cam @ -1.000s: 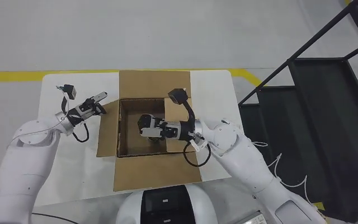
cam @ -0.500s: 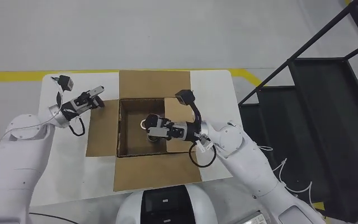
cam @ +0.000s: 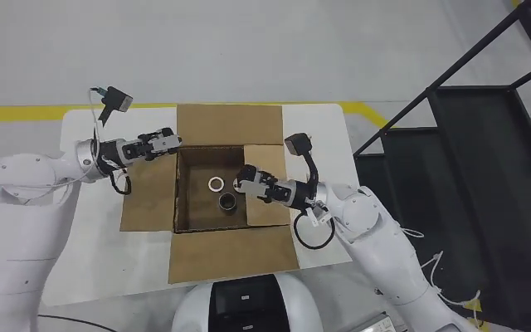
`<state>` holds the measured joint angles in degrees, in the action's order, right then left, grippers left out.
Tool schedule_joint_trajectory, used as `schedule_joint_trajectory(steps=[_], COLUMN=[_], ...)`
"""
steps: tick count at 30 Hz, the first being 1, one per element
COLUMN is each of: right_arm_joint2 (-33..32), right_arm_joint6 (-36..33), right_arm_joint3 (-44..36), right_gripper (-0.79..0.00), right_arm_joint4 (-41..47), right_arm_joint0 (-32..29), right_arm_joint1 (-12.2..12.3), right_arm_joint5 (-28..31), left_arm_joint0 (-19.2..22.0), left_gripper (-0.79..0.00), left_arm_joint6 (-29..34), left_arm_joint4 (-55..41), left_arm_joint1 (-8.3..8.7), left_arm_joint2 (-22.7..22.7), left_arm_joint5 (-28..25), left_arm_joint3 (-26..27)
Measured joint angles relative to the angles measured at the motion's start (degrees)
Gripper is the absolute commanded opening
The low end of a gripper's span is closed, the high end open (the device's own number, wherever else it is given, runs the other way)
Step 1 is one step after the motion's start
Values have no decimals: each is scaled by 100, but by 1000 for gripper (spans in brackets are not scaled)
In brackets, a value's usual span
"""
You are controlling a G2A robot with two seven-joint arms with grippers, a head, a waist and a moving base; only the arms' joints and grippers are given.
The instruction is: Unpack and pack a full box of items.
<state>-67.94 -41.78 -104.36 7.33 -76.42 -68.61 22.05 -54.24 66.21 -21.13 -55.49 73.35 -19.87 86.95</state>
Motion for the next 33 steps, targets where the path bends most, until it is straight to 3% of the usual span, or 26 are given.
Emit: schedule_joint_trajectory(steps=[7, 14, 19, 33], right_arm_joint2=[-697, -1450, -1808, -1811], right_arm_joint6=[402, 166, -150, -265], right_arm_joint3=[-674, -1238, -1293, -1232], right_gripper=[0, 0, 0, 0], right_arm_joint4=[-456, -343, -63, 54], right_arm_joint0=[-957, -1976, -2230, -2208], right_arm_joint1=[138, 271, 330, 340], right_arm_joint5=[-516, -986, -1021, -997], left_arm_joint0=[739, 1330, 1338, 1330], left_gripper=[0, 0, 0, 0], left_arm_joint6=[-68, 338, 350, 341], left_arm_joint4=[-235, -950, -878, -878], left_arm_joint1=[-335, -652, -655, -658], left_arm_joint2=[-1305, -2103, -2116, -2125], left_arm_joint5=[-44, 48, 29, 39], left_arm_joint3=[-849, -2002, -2016, -2007])
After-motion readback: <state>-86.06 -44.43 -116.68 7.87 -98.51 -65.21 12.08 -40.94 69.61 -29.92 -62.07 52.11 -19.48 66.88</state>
